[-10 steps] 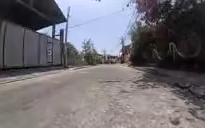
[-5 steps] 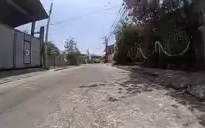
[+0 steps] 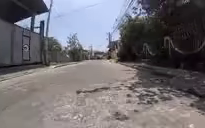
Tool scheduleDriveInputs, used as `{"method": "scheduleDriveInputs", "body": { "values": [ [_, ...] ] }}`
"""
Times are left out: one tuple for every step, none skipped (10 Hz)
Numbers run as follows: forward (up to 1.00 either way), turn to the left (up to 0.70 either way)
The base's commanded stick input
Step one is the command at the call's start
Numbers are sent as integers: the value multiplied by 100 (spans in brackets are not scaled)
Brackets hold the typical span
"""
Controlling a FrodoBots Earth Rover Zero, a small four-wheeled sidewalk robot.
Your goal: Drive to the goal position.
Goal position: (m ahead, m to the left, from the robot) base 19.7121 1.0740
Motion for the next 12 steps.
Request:
{"method": "scheduleDriveInputs", "body": {
  "values": [
    [100, 0],
    [100, 0],
    [100, 0],
    [100, 0],
    [100, 0],
    [100, 0],
    [100, 0],
    [100, 0],
    [100, 0],
    [100, 0],
    [100, 0],
    [100, -2]
  ]
}}
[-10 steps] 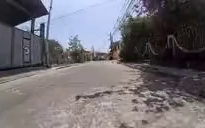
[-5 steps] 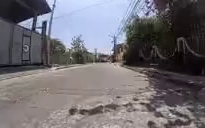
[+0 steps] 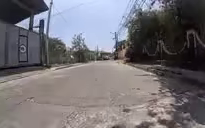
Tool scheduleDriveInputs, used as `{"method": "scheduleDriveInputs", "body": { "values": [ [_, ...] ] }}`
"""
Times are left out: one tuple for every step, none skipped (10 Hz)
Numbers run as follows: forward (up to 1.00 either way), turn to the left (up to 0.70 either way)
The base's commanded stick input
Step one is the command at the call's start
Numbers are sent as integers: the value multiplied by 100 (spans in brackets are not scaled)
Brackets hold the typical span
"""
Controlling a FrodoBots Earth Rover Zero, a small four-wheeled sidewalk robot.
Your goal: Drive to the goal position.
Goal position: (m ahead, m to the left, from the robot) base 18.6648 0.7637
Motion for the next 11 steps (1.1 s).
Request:
{"method": "scheduleDriveInputs", "body": {
  "values": [
    [100, -24],
    [100, -38],
    [100, -40],
    [100, -40],
    [100, -40],
    [100, -30],
    [100, -12],
    [100, 0],
    [100, 0],
    [100, 0],
    [100, 0]
  ]
}}
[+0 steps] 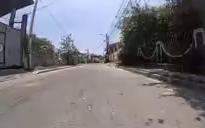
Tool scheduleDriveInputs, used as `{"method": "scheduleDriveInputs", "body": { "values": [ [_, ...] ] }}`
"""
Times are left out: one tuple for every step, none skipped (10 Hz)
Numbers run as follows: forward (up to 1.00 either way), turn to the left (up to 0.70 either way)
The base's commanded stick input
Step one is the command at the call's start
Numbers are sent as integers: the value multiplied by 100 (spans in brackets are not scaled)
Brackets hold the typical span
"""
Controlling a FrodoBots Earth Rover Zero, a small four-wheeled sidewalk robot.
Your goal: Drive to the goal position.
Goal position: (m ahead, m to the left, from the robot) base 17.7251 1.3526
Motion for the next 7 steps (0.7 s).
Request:
{"method": "scheduleDriveInputs", "body": {
  "values": [
    [100, 0],
    [100, 0],
    [100, 0],
    [100, 0],
    [100, -1],
    [100, -2],
    [100, -2]
  ]
}}
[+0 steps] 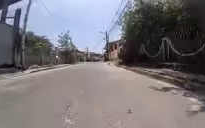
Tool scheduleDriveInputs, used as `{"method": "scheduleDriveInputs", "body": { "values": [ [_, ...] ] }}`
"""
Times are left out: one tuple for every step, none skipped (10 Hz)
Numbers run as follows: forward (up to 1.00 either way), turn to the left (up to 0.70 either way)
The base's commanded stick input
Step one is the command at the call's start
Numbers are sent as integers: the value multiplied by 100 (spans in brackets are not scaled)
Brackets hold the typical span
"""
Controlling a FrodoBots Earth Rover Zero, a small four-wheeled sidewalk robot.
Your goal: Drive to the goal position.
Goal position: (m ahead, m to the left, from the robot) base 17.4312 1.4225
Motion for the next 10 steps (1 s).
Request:
{"method": "scheduleDriveInputs", "body": {
  "values": [
    [100, -2],
    [100, -1],
    [100, 0],
    [100, 0],
    [100, 0],
    [100, 0],
    [100, 0],
    [100, -3],
    [100, -24],
    [100, -38]
  ]
}}
